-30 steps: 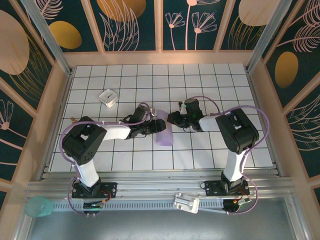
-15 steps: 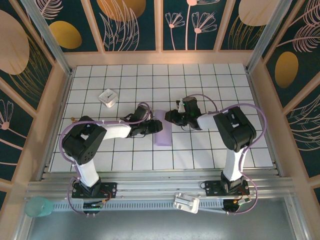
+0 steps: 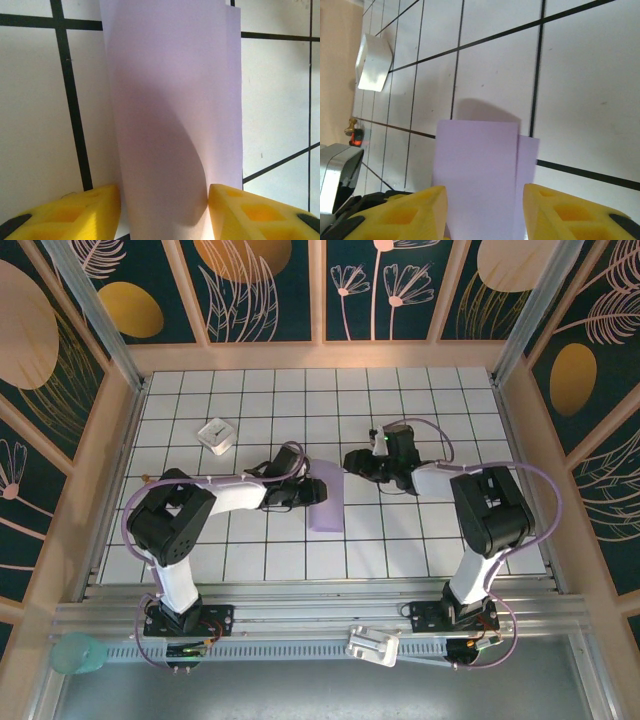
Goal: Fold a paper plane with a square sheet of paper (pick it up from the middle)
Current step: First fold the square sheet of paper in half at the center of the table.
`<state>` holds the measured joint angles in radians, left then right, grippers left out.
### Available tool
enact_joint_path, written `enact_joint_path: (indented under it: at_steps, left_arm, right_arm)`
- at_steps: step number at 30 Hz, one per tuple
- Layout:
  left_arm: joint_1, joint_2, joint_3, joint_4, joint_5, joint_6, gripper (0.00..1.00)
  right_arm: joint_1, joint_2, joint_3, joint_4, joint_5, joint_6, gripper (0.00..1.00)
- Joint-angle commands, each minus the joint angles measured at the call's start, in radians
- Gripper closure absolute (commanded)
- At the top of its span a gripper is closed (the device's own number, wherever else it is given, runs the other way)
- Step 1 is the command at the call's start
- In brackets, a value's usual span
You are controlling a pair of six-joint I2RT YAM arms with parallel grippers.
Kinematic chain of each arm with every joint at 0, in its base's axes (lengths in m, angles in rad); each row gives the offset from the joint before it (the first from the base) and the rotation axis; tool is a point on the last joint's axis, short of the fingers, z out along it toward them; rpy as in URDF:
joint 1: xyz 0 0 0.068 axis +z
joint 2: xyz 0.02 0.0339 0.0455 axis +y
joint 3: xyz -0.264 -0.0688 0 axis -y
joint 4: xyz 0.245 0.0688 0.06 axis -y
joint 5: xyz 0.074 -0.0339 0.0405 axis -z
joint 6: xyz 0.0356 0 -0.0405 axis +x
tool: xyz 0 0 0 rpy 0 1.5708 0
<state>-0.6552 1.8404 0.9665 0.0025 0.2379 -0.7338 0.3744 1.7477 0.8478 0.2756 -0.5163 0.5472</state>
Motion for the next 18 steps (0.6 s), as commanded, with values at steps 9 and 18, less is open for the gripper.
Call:
enact_joint_path:
  at_steps: [9, 18]
  left_arm:
    - [-0.037, 0.124, 0.065, -0.155, -0.061, 0.086, 0.46]
    - [-0.048, 0.148, 0.095, -0.180, -0.069, 0.105, 0.44]
  right_arm:
    - [-0.038, -0.047, -0.050, -0.063, 0.018, -0.044, 0.55]
    - [-0.038, -0.059, -0.064, -0.061, 0.018, -0.041, 0.55]
